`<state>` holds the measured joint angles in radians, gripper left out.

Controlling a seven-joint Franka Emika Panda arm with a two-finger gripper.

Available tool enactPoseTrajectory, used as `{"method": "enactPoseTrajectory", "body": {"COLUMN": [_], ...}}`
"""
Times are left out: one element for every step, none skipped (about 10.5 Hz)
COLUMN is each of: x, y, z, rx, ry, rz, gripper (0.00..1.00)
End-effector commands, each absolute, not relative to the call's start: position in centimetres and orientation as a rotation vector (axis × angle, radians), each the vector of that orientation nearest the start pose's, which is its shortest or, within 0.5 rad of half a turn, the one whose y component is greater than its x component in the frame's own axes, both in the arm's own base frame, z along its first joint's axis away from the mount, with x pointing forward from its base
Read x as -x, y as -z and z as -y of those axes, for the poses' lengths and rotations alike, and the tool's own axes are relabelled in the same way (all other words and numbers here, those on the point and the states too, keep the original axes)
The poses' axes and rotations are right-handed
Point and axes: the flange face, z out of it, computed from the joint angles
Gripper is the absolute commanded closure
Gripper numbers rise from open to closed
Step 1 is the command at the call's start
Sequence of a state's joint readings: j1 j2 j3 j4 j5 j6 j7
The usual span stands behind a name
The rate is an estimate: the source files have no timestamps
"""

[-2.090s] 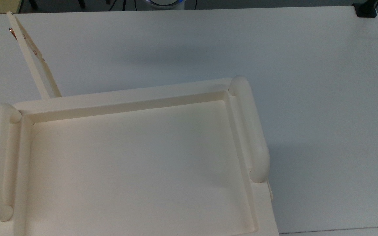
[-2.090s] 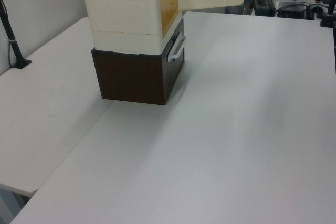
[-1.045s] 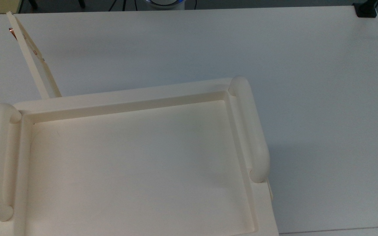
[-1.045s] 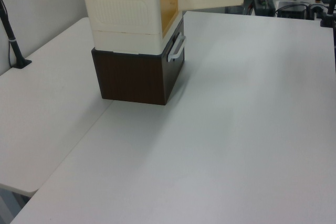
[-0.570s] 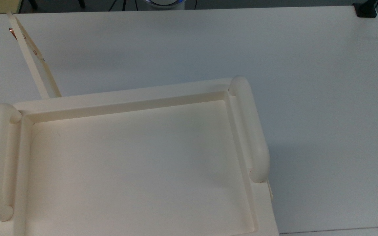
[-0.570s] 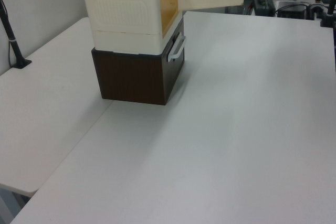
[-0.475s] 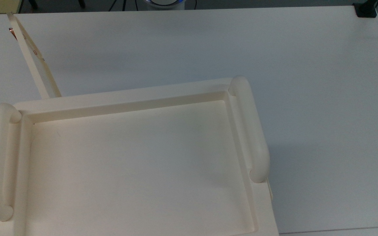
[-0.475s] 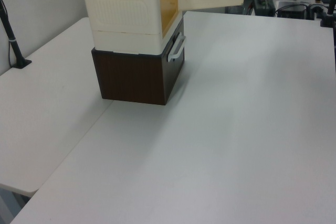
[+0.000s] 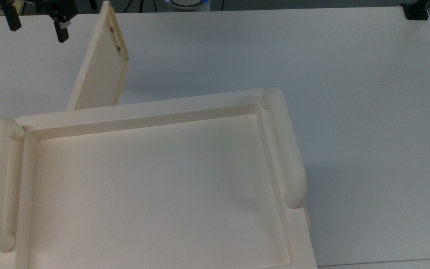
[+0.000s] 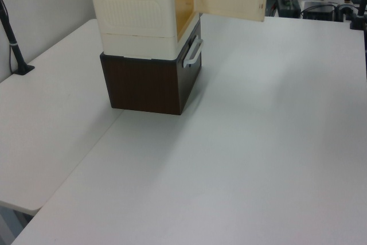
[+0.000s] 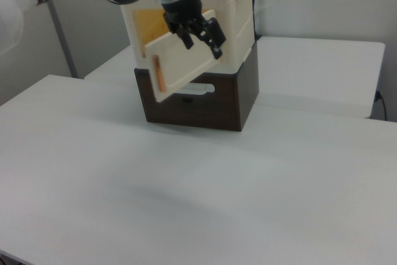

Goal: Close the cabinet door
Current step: 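Push the cream door with the gripper, swinging it shut against the cabinet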

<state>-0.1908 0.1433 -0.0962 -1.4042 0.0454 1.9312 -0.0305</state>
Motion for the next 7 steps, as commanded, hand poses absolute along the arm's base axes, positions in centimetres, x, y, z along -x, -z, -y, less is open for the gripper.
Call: {"method": "enactPoseTrajectory", "body": {"x": [-61.2,-61.9,-63.1,-64.5,-66.0,-67.1,-68.0], "y": [-65.8,-65.3,-64.2,-64.3,-63.6,-62.7,-62.4], "z": [12.3,10.8,8.8,6.2,3.7,1.0,-0.8], "rx": [3.054,3.053,3.050,3.026,3.004,2.992,2.967], "ry": [0.573,0.567,0.566,0.684,0.768,0.817,0.893], "rz": [-0.292,-0.253,-0.197,-0.140,-0.093,-0.030,0.008], "gripper": [0.00,0.00,0.00,0.00,0.00,0.00,0.00]}}
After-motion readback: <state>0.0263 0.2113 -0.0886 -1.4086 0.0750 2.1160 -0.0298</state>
